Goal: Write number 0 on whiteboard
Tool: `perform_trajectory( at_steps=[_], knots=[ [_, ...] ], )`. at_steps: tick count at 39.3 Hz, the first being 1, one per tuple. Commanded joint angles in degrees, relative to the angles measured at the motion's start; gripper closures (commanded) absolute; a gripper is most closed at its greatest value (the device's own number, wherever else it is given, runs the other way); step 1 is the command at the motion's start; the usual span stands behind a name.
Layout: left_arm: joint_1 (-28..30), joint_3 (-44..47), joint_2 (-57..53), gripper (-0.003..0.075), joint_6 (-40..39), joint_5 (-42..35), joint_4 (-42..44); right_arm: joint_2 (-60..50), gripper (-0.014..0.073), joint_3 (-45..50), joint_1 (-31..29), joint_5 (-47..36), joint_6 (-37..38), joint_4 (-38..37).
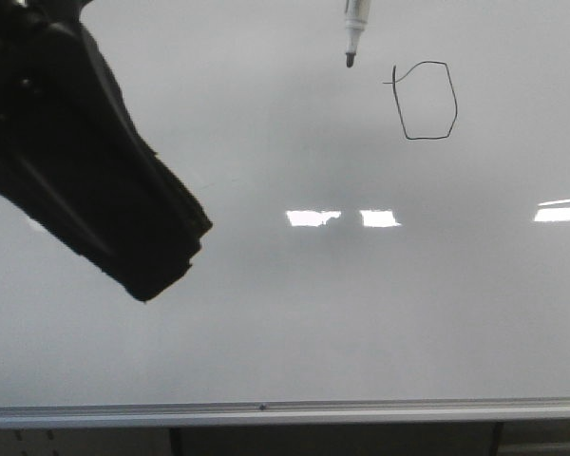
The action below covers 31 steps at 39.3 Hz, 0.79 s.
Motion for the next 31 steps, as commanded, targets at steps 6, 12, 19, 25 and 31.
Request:
perform_trajectory(
  at_steps=[6, 12, 19, 25, 31],
  knots=[
    [-0.3, -1.7, -1.7, 0.0465, 0.2, -0.1, -6.8, -13.1, 0.0661, 18.5, -0.1, -5.0, -5.2, 7.6],
    [-0.3, -1.7, -1.7, 0.0143, 0.9, -2.3, -10.6, -17.9, 0.0661, 29.8, -0.1, -7.1, -8.9, 13.5],
    [-0.3, -1.7, -1.7, 0.0080, 9.4, 0.4, -16.5, -18.6, 0.0661, 37.3, -0.1, -7.5, -18.4, 27.3],
    [-0.3, -1.7, -1.7, 0.0080, 10.6, 1.2, -17.3, -18.6, 0.0661, 39.2, -0.1, -5.1, -24.9, 37.2],
    [-0.3, -1.7, -1.7, 0.0080, 10.6, 1.5, -17.6, -18.6, 0.0661, 39.2, -0.1, -3.7, -27.2, 41.4]
  ],
)
